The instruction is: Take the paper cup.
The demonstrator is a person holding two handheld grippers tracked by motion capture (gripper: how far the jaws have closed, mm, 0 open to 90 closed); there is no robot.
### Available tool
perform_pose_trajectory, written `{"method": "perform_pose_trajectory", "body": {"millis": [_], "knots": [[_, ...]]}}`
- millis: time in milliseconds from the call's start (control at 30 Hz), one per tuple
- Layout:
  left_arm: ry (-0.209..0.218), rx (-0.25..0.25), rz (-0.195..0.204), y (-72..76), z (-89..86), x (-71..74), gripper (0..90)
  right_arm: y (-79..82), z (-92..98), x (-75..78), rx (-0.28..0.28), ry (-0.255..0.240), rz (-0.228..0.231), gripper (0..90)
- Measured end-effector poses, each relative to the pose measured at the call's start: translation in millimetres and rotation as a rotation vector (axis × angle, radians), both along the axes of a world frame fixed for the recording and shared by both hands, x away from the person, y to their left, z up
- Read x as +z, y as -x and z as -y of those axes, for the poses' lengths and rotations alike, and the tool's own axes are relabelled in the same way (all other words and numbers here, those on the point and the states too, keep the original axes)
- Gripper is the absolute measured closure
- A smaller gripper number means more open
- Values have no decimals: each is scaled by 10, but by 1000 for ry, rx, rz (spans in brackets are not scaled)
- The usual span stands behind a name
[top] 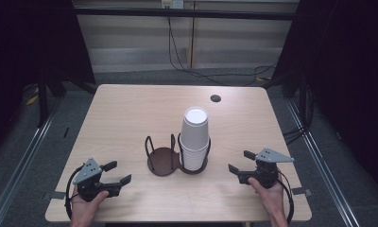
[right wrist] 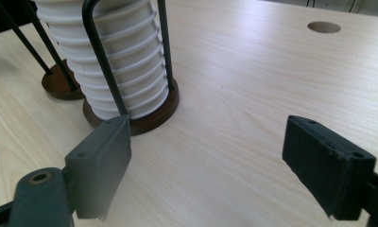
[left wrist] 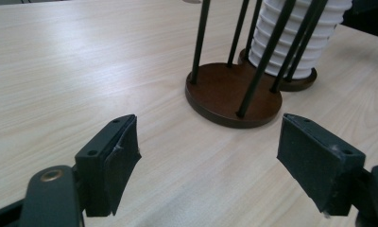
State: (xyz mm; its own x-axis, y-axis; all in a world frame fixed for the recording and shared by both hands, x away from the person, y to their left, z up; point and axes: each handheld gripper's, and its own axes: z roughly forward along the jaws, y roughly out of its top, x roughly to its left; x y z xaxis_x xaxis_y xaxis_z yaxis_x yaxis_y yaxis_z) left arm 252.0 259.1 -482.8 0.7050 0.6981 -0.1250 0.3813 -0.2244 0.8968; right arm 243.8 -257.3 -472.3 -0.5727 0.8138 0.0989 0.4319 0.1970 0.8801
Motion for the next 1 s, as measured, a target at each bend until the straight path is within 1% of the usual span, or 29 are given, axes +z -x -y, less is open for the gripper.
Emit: {"method": "perform_pose_trajectory", "body": {"millis": [33, 67, 133, 167, 200, 267, 333, 433, 467, 533, 567, 633, 733, 833, 933, 1000], "knots": [[3, 1, -2, -5, -2, -1, 210, -1, -5, 2, 6, 4, -7, 154], [-3, -1, -2, -10, -8, -1, 211, 2, -9, 7, 8, 7, -11, 150], [0, -4, -2, -8, -8, 0, 210, -1, -11, 21, 16, 8, -12, 150], [3, -2, -3, -6, -1, -1, 210, -2, -16, 31, 15, -1, -17, 150], [-4, -7, -1, -8, 0, -1, 210, -7, -17, 42, 22, -3, -21, 150], [-11, -11, 2, -8, 10, -3, 210, -14, -35, 64, 31, -7, -22, 152], [-13, -18, -3, -4, 27, -7, 211, -26, -56, 83, 49, -1, -25, 156], [-19, -27, -6, -1, 53, -16, 210, -36, -91, 120, 65, -11, -28, 161], [-17, -26, -4, -4, 65, -20, 210, -42, -100, 133, 69, -6, -26, 161], [-23, -33, -4, -7, 74, -22, 210, -47, -109, 148, 74, -2, -26, 163], [-34, -48, -7, -10, 91, -24, 211, -61, -125, 177, 84, 10, -21, 164], [-31, -66, -16, -8, 107, -21, 211, -66, -133, 207, 92, 5, -27, 163], [-16, -68, -15, -14, 118, -21, 211, -73, -145, 241, 97, -11, -28, 157], [-23, -51, -11, -37, 119, -30, 210, -93, -155, 272, 101, -1, -28, 153], [-20, -55, -11, -37, 117, -29, 209, -123, -166, 311, 105, -7, -29, 142], [-19, -60, -9, -26, 124, -28, 207, -137, -191, 356, 121, -8, -31, 141]]}}
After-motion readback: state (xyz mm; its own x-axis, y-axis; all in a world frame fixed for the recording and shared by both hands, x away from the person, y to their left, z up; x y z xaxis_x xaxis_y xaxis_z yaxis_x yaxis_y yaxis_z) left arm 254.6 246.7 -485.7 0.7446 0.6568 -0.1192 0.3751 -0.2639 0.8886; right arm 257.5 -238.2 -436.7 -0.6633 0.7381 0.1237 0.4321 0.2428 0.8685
